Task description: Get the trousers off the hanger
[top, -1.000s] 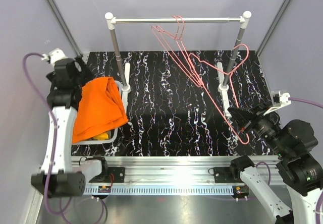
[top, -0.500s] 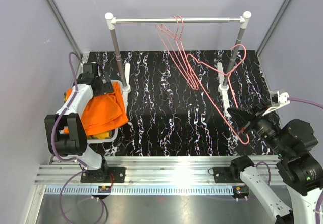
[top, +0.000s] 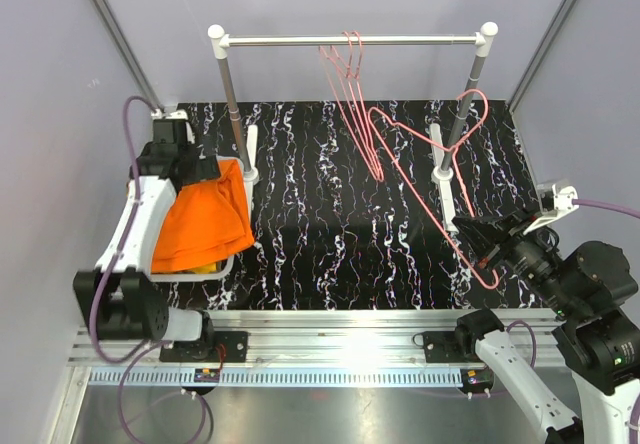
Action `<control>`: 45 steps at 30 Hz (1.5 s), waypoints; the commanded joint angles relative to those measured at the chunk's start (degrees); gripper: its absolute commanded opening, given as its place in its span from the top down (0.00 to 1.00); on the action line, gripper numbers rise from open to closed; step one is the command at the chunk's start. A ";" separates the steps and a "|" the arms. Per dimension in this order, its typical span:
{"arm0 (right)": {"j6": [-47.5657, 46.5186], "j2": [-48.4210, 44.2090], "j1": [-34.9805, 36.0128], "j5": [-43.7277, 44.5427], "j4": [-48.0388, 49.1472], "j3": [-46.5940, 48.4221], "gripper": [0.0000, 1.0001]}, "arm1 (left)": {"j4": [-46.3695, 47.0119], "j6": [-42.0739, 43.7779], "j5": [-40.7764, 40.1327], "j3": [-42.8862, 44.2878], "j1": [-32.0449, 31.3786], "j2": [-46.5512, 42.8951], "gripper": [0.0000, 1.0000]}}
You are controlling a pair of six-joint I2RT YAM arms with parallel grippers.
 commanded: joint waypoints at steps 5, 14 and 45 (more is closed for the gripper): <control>-0.59 1.05 0.13 -1.33 2.07 1.37 1.00 | -11.93 -10.34 -1.70 1.49 -0.53 -15.82 0.01; 0.82 1.67 0.04 -3.09 3.30 0.58 1.00 | -3.07 -26.61 6.15 -29.19 -2.99 -34.28 0.01; -0.67 6.41 0.04 9.30 -1.63 6.56 1.00 | -15.80 -35.86 -21.20 -20.54 -11.17 -33.76 0.01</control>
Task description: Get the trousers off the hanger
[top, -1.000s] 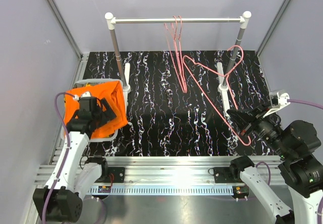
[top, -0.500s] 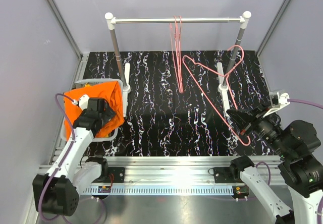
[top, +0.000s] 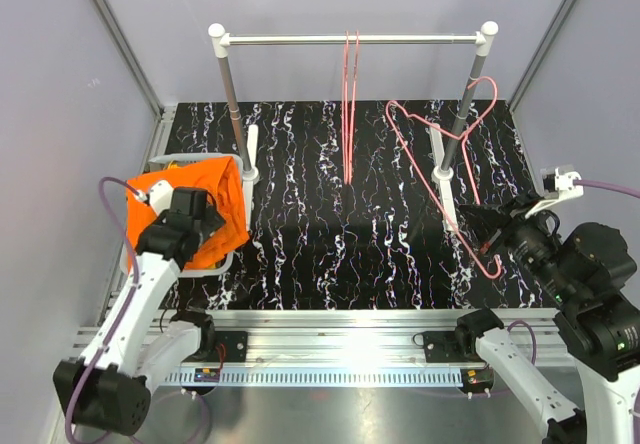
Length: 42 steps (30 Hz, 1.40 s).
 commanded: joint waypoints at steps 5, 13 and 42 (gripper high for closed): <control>-1.92 5.18 0.13 6.58 4.93 2.49 1.00 | -13.97 5.86 0.97 20.15 0.13 -8.96 0.01; -6.75 13.88 0.04 13.61 17.31 2.49 1.00 | -18.02 23.09 12.05 35.18 0.22 -13.08 0.01; -10.09 41.30 19.55 35.67 37.01 -0.33 1.00 | -25.85 32.68 10.56 41.88 0.13 -21.88 0.01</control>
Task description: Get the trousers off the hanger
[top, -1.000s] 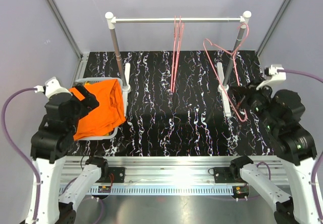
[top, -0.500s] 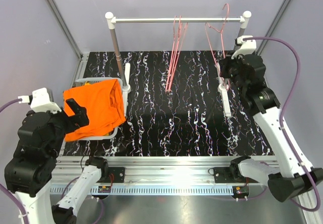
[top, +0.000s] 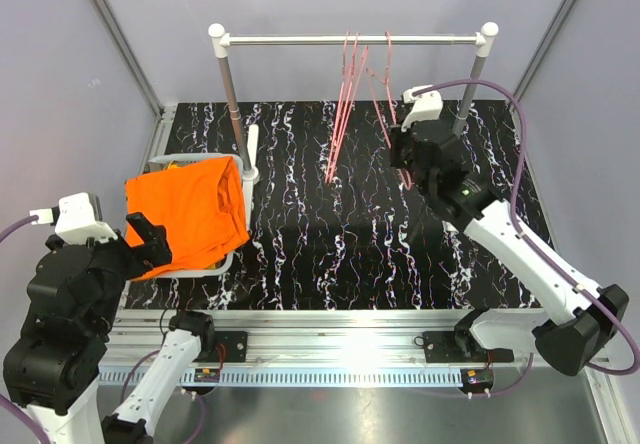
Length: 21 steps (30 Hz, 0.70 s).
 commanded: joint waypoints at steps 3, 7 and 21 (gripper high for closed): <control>1.23 4.83 4.26 5.47 3.20 3.16 1.00 | 4.08 0.68 1.78 -1.82 0.11 -1.40 0.01; 2.37 4.76 4.79 5.65 2.23 3.61 0.85 | 4.69 1.20 2.39 -3.48 0.11 -1.58 0.01; 5.62 -14.37 4.71 2.58 -17.09 2.38 0.01 | 17.17 6.56 4.76 -16.48 0.11 -12.38 0.01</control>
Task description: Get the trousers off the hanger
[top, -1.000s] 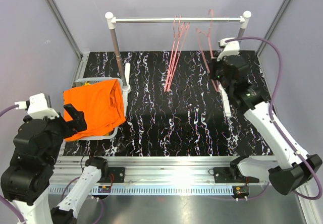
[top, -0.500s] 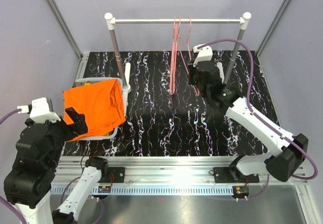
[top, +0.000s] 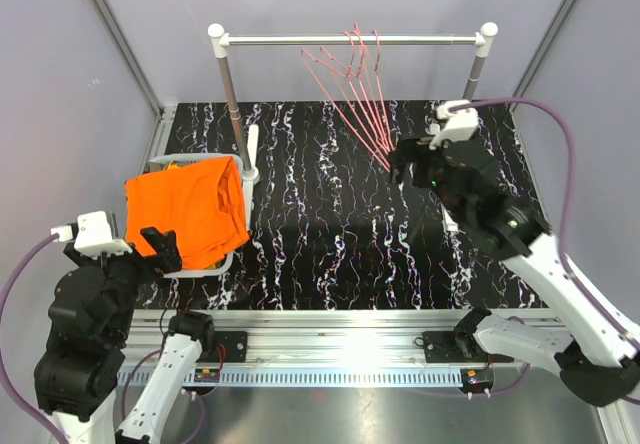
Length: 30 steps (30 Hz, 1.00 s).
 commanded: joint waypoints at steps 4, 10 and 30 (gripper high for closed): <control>2.63 -13.60 0.47 -1.06 -14.33 -0.25 0.00 | 7.74 4.95 2.23 -3.85 0.11 -7.66 0.01; 1.23 -22.83 0.47 1.22 -28.31 2.03 0.00 | 6.34 6.80 1.62 -4.73 0.11 -11.18 0.01; -0.88 -36.11 0.55 6.68 -32.63 1.15 0.01 | 7.83 7.86 3.64 -10.18 0.11 -15.84 0.01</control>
